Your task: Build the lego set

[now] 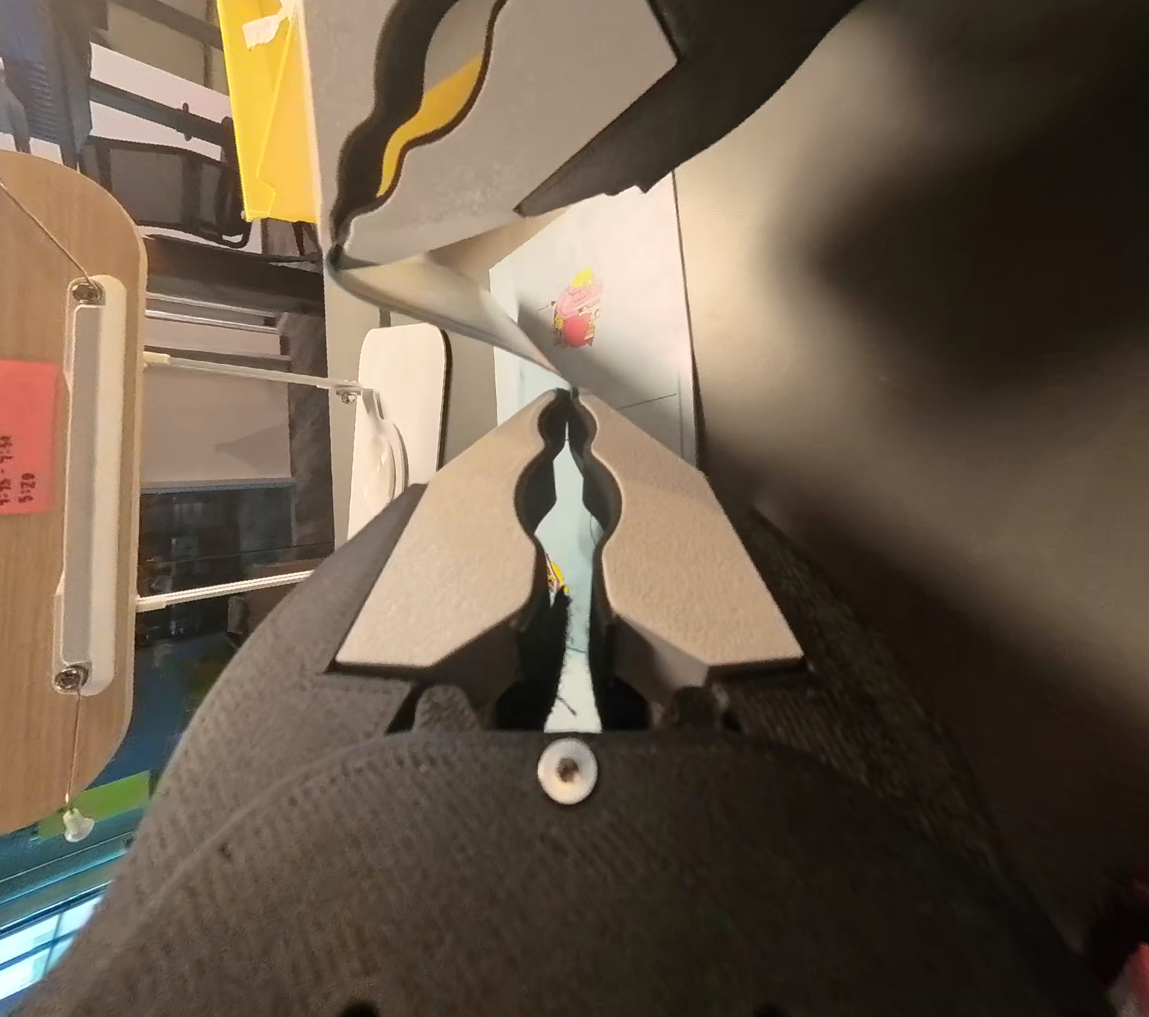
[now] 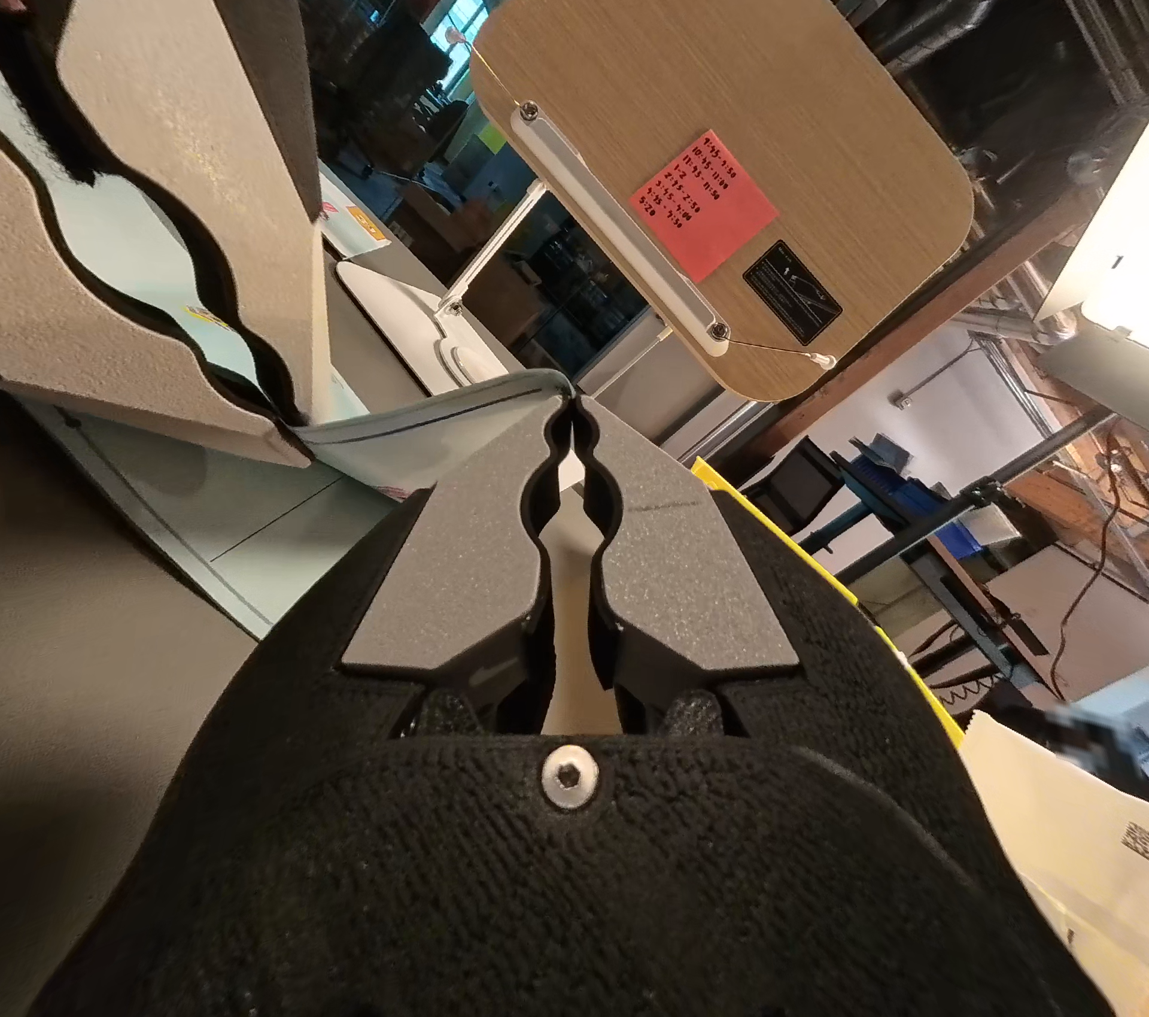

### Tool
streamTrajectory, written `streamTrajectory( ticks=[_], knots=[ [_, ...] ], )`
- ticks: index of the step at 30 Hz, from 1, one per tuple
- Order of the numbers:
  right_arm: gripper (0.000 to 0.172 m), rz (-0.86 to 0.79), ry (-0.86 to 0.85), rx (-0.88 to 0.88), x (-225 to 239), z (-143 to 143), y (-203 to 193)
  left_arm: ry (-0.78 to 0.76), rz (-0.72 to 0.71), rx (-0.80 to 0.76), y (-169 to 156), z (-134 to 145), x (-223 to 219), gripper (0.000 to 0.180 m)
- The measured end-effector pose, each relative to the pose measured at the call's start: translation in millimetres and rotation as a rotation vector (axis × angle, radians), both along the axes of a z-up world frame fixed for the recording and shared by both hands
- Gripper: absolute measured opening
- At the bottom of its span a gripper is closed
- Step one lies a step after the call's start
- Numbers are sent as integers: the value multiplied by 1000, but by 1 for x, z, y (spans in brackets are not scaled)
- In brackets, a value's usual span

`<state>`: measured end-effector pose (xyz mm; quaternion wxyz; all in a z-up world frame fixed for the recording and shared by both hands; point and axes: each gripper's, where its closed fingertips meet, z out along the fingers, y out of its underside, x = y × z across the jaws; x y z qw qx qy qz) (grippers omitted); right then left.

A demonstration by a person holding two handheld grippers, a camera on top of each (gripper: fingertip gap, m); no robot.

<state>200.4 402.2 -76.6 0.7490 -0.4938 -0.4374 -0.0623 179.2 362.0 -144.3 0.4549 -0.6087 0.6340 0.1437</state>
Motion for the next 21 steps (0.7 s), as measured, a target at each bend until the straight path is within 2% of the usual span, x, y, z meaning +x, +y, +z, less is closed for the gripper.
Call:
streamTrajectory(
  ticks=[21],
  knots=[
    [0, -19, 5, 6, 3, 2, 2, -38, -1, -28, -2, 2, 3, 0]
  ],
)
